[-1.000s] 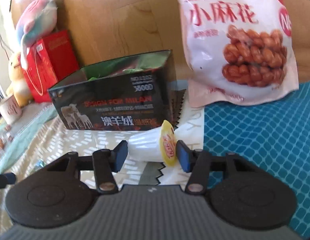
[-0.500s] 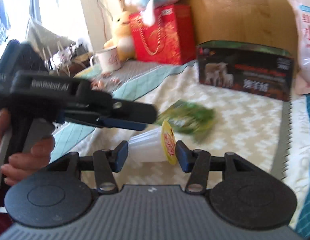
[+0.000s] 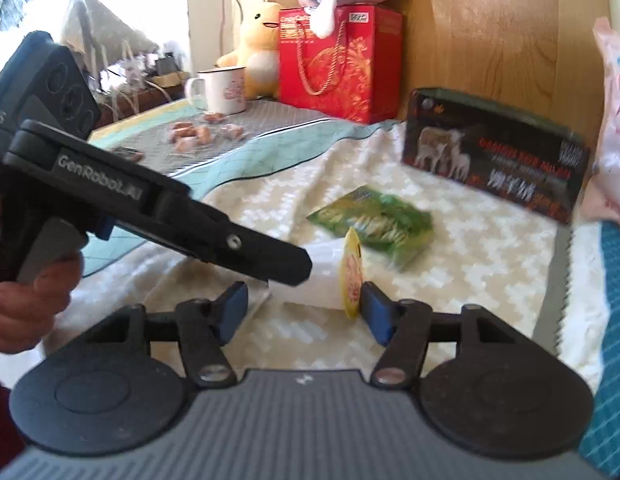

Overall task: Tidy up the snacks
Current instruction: 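Close both grippers on the white cup with yellow lid, then carry the white cup over the black box and open both grippers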

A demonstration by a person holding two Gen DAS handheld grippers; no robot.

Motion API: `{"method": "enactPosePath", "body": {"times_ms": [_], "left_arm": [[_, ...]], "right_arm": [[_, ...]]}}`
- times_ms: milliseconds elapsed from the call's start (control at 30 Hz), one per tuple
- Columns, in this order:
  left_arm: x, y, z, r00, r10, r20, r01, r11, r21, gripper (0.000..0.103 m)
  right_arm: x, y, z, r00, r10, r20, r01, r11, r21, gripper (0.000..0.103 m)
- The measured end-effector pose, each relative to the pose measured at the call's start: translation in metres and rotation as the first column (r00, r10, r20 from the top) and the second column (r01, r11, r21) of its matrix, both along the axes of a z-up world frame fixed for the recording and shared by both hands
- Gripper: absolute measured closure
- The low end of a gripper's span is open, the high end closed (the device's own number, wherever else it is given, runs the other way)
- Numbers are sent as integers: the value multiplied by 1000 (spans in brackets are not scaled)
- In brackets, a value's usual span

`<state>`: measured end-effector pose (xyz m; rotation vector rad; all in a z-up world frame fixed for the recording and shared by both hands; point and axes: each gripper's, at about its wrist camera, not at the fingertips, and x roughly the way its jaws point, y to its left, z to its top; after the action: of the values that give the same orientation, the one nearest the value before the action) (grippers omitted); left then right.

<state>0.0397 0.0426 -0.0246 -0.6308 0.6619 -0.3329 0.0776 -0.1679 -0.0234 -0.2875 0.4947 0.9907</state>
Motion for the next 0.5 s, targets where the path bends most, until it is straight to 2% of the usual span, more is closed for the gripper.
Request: {"method": "enactPosePath", "body": {"times_ms": [67, 200, 367, 500], "left_arm": [[7, 2, 11, 1000, -3, 25, 3, 1000, 4, 70], [29, -2, 46, 992, -30, 120, 26, 999, 39, 71], [84, -9, 79, 984, -15, 180, -3, 995, 95, 70], [135, -3, 101, 980, 10, 199, -28, 996, 89, 70]], "right_arm": [[4, 3, 2, 999, -28, 33, 28, 1000, -12, 53], [19, -2, 19, 994, -82, 66, 79, 995, 55, 53], [56, -2, 48, 975, -180, 132, 160, 976, 149, 53], [101, 7, 65, 956, -219, 196, 187, 968, 170, 53]]}}
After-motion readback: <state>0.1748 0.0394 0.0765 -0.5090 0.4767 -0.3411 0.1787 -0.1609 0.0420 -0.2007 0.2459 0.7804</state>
